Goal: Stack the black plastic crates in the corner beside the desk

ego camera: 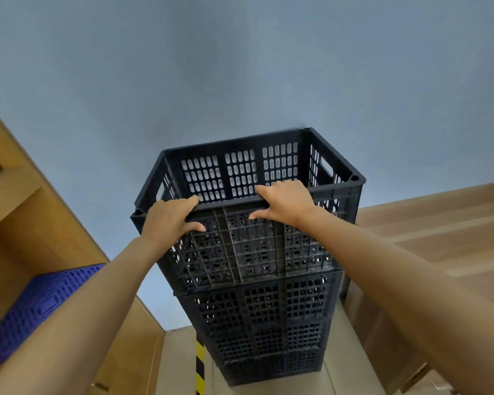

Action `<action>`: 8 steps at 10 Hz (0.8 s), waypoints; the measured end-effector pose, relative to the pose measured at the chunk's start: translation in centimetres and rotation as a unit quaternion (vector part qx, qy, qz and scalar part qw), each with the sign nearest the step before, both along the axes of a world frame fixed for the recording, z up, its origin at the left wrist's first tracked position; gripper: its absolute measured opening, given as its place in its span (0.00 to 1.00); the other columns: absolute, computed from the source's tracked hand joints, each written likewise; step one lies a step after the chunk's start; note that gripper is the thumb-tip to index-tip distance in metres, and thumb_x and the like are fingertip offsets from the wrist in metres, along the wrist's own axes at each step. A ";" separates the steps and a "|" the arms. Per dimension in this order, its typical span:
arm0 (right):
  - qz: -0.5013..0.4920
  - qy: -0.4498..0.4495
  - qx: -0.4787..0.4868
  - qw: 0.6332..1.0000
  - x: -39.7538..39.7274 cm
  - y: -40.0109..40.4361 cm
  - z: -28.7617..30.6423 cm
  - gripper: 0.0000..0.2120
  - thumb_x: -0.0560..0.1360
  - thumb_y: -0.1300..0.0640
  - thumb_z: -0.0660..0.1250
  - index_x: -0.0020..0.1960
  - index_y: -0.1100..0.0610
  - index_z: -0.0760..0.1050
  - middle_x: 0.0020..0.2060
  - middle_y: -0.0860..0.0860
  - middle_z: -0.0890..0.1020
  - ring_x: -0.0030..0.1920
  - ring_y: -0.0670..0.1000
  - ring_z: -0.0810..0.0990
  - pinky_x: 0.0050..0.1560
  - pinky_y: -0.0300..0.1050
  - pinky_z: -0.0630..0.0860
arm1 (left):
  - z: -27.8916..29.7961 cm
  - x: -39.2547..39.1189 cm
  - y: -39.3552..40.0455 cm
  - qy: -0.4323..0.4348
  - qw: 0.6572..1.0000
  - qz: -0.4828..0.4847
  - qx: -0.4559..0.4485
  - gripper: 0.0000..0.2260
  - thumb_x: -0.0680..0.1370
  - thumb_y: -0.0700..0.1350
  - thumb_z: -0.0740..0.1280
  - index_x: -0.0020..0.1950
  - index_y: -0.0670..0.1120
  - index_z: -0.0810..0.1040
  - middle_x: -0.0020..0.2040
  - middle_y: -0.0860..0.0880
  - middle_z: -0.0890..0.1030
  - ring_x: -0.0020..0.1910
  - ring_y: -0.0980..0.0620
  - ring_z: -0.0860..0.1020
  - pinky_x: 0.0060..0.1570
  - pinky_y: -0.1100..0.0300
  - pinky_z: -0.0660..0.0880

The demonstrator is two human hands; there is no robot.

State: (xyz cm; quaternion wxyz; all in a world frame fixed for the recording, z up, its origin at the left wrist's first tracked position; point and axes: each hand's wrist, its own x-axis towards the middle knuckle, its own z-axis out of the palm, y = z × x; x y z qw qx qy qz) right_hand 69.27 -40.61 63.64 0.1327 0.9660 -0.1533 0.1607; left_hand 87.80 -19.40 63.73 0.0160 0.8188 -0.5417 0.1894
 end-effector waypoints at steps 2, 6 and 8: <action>-0.050 0.006 0.116 0.992 -0.2 2.0 0.3 0.27 0.72 0.34 0.65 0.59 0.53 0.68 0.49 0.51 0.81 0.52 0.56 0.80 0.56 0.55 0.71 | 1.0 -2.7 0.3 0.022 0.987 0.124 0.097 0.28 0.75 0.65 0.62 0.67 0.48 0.64 0.60 0.46 0.79 0.59 0.45 0.77 0.62 0.45 0.69; -0.013 0.082 0.428 0.900 -5.6 2.1 7.9 0.29 0.77 0.46 0.65 0.74 0.53 0.60 0.70 0.56 0.70 0.68 0.57 0.71 0.69 0.54 0.68 | 7.7 -7.5 1.9 0.073 0.985 0.084 0.131 0.26 0.80 0.63 0.47 0.75 0.53 0.61 0.70 0.48 0.71 0.67 0.46 0.71 0.61 0.49 0.70; 0.018 0.068 0.337 0.939 -6.0 1.3 13.9 0.18 0.78 0.46 0.62 0.62 0.55 0.74 0.60 0.53 0.79 0.61 0.53 0.77 0.64 0.52 0.73 | 12.6 -7.4 1.2 0.028 0.997 0.062 0.022 0.20 0.81 0.61 0.49 0.61 0.52 0.73 0.54 0.52 0.80 0.52 0.51 0.78 0.45 0.56 0.71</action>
